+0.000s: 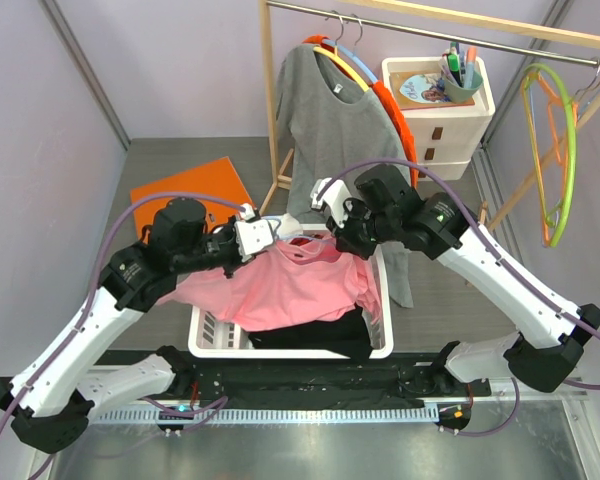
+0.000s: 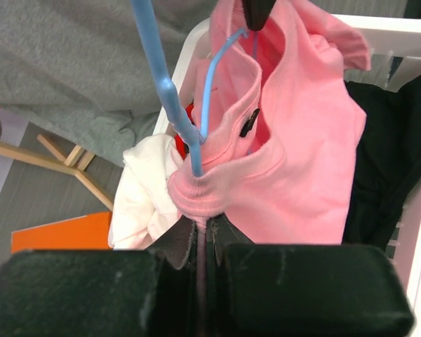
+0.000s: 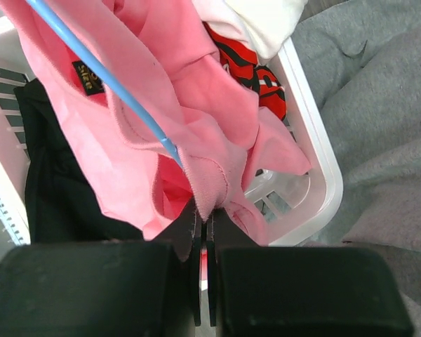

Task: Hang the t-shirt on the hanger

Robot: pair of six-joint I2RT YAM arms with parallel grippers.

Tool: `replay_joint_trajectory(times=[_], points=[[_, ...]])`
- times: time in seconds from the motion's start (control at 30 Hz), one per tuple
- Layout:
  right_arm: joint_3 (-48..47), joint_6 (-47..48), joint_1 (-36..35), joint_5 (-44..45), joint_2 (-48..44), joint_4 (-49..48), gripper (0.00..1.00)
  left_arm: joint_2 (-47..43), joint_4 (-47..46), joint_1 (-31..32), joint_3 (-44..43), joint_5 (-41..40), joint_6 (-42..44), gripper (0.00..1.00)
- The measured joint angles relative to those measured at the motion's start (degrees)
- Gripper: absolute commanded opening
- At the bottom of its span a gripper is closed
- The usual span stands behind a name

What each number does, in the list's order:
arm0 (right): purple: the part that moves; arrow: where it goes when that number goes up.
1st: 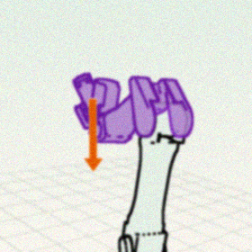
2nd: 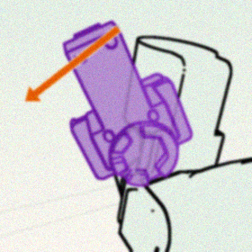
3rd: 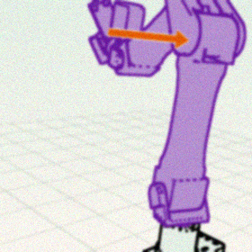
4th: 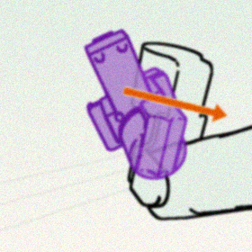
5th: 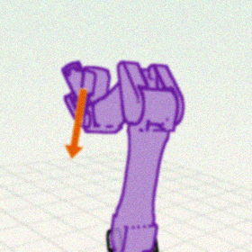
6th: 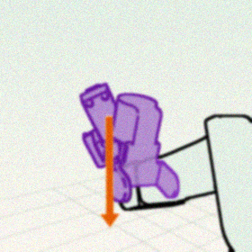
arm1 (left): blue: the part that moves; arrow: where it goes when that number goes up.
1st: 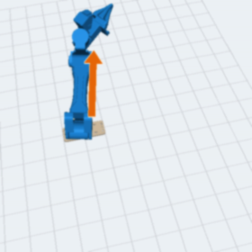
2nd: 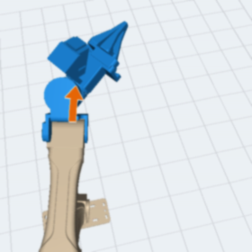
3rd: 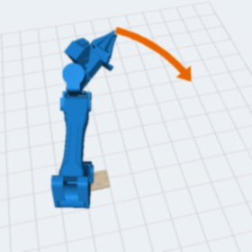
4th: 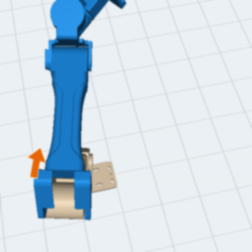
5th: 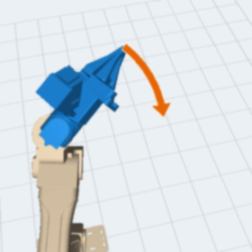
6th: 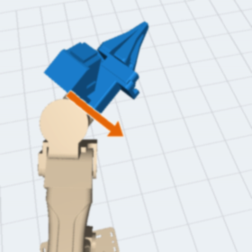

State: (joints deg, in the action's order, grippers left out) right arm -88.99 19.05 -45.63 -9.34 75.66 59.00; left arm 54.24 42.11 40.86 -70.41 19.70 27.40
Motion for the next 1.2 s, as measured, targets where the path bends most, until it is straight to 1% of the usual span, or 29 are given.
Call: replay_joint_trajectory(times=[0.33,0.63,0.8,0.87,0.97,1.0,1.07,1.2], points=[[-2.0,0.7,0.1,-1.9,0.6,0.0,0.02,-1.6,-0.2,0.0,0.8,6.1,0.0,0.00],[-2.7,1.7,0.1,-9.5,0.7,-0.8,0.06,-1.1,-0.2,0.0,0.9,8.0,0.2,0.00],[-2.7,1.8,0.0,-11.7,0.6,-1.6,0.07,-1.0,-0.4,0.0,0.9,9.1,-0.1,0.00],[-2.7,1.8,-0.2,-12.2,0.6,-2.1,0.09,-0.7,-0.7,0.0,0.9,9.6,-0.3,0.00],[-2.7,1.8,-0.6,-12.9,0.6,-2.8,0.13,-0.1,-1.6,0.0,0.9,10.3,-1.0,0.00],[-2.7,1.8,-0.7,-13.0,0.6,-3.0,0.17,0.0,-1.8,0.0,0.9,10.4,-1.3,0.00],[-2.7,1.8,-1.0,-13.4,0.6,-3.5,0.18,0.1,-2.4,0.0,1.0,10.6,-1.7,0.00],[-2.3,1.8,-1.5,-13.9,0.6,-4.9,0.25,0.1,-3.3,0.0,1.3,11.5,-2.4,0.00]])
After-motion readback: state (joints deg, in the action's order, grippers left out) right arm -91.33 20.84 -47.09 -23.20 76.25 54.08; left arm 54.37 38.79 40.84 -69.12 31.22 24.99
